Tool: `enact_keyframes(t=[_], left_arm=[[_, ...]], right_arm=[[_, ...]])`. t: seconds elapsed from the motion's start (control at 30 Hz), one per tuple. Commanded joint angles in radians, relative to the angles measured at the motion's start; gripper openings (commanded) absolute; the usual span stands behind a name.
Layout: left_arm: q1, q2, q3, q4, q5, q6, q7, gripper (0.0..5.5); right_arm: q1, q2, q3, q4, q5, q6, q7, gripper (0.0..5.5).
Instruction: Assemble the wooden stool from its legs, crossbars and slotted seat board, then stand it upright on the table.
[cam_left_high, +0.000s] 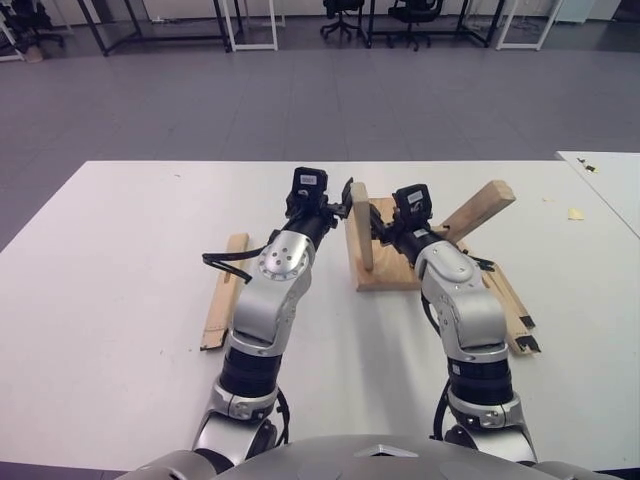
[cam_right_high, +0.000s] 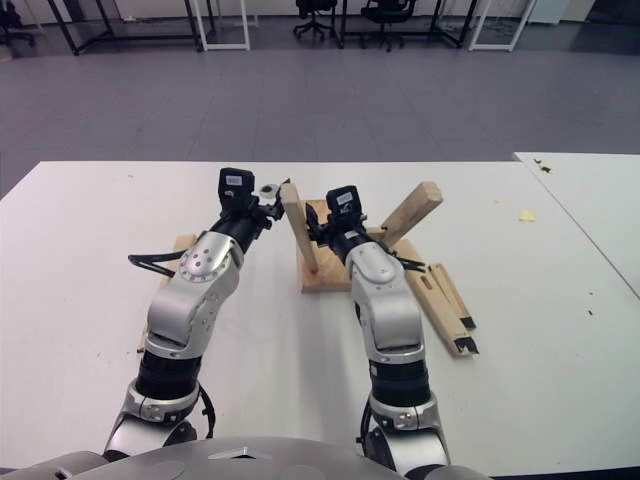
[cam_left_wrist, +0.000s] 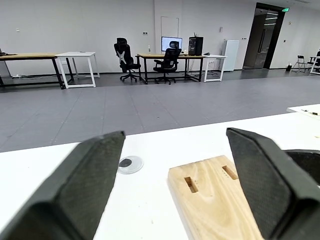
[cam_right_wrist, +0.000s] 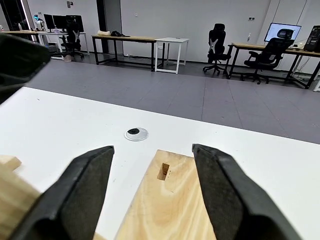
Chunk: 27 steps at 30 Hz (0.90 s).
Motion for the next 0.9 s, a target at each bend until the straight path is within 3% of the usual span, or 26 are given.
enact_keyframes(t=[0.03, 0.1, 0.2, 0.33, 0.4, 0.47, 0.6, 0.9], left_arm=[[-0.005, 0.013, 0.039, -0.065, 0.015, -0.003, 0.015, 3.74], [0.022, 0.019, 0.062, -0.111, 0.018, 0.008, 0.027, 3.74], [0.095, 0.021, 0.064, -0.191, 0.009, 0.021, 0.031, 3.74], [0.151, 0.024, 0.017, -0.227, 0.001, 0.032, 0.02, 3.74], [0.143, 0.023, 0.008, -0.214, -0.001, 0.03, 0.018, 3.74], [0.124, 0.016, -0.007, -0.16, 0.005, 0.012, 0.018, 3.74], [0.108, 0.0, -0.012, -0.121, 0.0, 0.031, 0.031, 3.74], [0.073, 0.002, -0.117, -0.224, 0.036, 0.145, 0.046, 3.74]], right_arm=[[-0.105, -0.029, 0.025, -0.188, -0.013, 0.034, -0.015, 2.94], [-0.169, -0.051, -0.006, -0.293, 0.017, 0.071, -0.002, 2.94], [-0.336, -0.132, -0.176, -0.37, 0.114, 0.141, 0.037, 2.94], [-0.429, -0.366, -0.458, -0.165, 0.145, 0.143, 0.042, 2.94], [-0.36, -0.445, -0.508, -0.039, 0.119, 0.121, 0.03, 2.94], [-0.235, -0.442, -0.491, 0.022, 0.111, 0.157, 0.026, 2.94], [0.004, -0.391, -0.307, -0.047, 0.147, 0.158, 0.09, 2.94], [0.02, -0.423, -0.062, -0.301, 0.114, 0.245, 0.06, 2.94]])
